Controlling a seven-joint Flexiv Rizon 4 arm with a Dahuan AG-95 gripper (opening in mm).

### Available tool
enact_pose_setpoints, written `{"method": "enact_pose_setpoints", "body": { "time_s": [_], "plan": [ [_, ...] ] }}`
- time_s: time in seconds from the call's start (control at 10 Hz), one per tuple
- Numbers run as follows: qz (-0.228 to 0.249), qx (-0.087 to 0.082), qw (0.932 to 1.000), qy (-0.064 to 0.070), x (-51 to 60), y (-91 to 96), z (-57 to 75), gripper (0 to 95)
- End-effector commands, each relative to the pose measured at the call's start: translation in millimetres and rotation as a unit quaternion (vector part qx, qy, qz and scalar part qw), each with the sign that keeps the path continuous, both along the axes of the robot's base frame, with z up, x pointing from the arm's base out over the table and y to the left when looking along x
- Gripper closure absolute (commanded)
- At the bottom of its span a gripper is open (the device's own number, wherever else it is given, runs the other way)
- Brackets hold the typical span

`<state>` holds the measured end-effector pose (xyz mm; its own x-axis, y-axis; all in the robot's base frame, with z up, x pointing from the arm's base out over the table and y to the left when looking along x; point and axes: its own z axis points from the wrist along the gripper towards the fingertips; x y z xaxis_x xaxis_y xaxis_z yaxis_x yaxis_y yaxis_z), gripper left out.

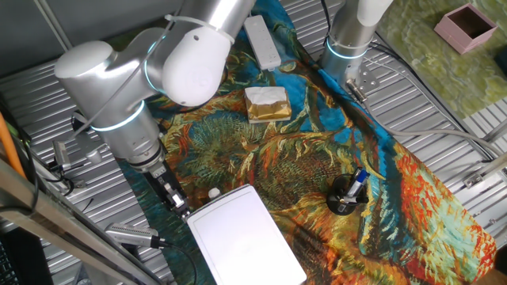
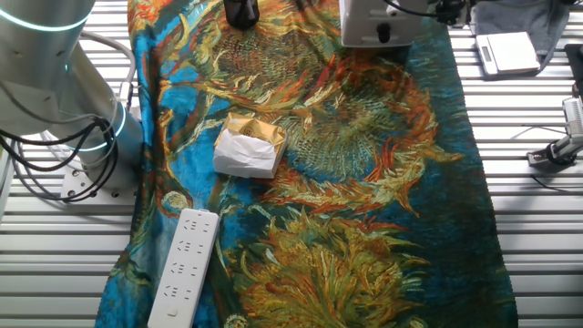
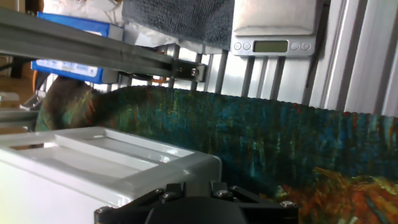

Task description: Use the gripper to push and close the drawer

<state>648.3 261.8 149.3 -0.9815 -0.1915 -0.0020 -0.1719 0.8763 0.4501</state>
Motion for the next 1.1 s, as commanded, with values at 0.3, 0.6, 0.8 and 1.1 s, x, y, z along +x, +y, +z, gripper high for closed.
{"method": "enact_pose_setpoints", "body": {
  "time_s": [0.3, 0.6, 0.8, 1.1],
  "plan": [
    [-0.005, 0.005, 1.0, 0.002, 0.4, 2.5, 0.0, 76.0],
    [0.085, -0.075, 0.9927, -0.041, 1.3, 2.7, 0.6, 76.0],
    [0.148, -0.126, 0.9793, -0.057, 7.3, -4.3, 11.5, 76.0],
    [0.197, -0.185, 0.9607, -0.064, 17.6, -26.0, 41.0, 76.0]
  ]
}}
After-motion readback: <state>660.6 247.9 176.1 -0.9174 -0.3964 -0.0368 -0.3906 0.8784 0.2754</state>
